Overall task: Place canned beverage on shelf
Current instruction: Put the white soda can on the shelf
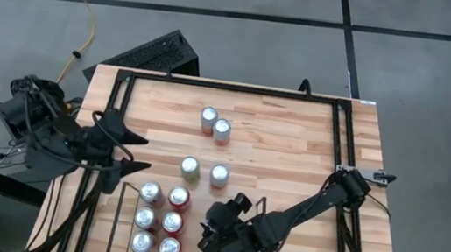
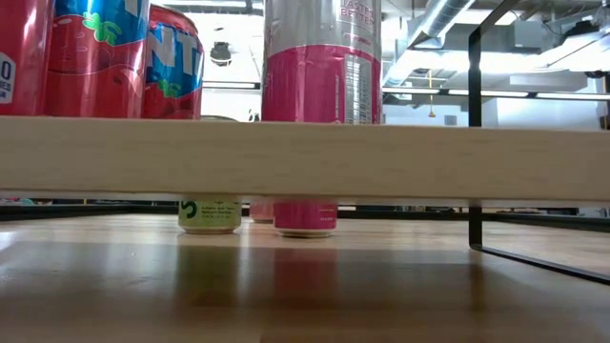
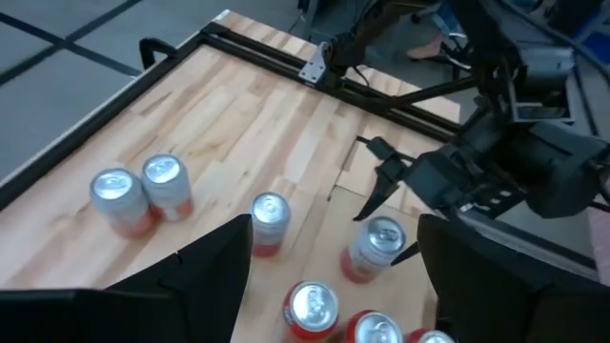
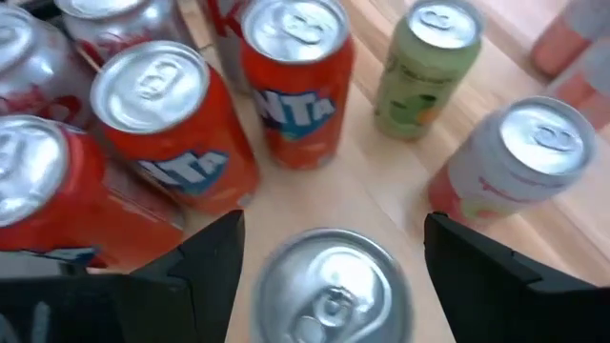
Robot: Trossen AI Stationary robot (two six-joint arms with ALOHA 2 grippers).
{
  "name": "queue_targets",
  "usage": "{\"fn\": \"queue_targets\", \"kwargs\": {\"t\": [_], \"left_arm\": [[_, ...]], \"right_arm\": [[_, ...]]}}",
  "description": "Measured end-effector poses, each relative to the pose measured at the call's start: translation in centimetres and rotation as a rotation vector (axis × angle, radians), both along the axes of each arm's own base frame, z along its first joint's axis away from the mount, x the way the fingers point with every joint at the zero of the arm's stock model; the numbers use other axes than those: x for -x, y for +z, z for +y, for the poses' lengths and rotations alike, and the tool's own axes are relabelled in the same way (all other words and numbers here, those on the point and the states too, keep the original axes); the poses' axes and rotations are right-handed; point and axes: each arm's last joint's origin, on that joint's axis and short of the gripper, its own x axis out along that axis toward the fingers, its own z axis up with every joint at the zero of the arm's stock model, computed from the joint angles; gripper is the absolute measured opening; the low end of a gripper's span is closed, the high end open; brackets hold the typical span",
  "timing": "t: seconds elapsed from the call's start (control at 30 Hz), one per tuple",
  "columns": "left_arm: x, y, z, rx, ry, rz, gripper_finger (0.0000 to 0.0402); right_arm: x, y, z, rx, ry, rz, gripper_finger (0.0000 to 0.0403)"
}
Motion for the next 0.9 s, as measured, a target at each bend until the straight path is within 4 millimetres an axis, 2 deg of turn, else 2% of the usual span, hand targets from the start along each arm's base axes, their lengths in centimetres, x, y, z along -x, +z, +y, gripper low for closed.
{"fn": "queue_targets", "kwargs": {"t": [0.33,0.6,0.9], "left_arm": [[-0.2,-0.7,-0.1,-0.051,0.019,0.031,0.0281],[-0.1,-0.7,0.0,-0.062,0.025,0.031,0.0281],[-0.2,-0.6,0.0,-0.090,0.037,0.021,0.0281]], "right_arm": [[0.9,-0.2,-0.4,-0.008,-0.047,0.073,0.0297],[0.7,-0.5,-0.6,-0.076,-0.023,0.127,0.0297],[0.5,-1.2,-1.3,-0.069,-0.020,0.175,0.0297]]}}
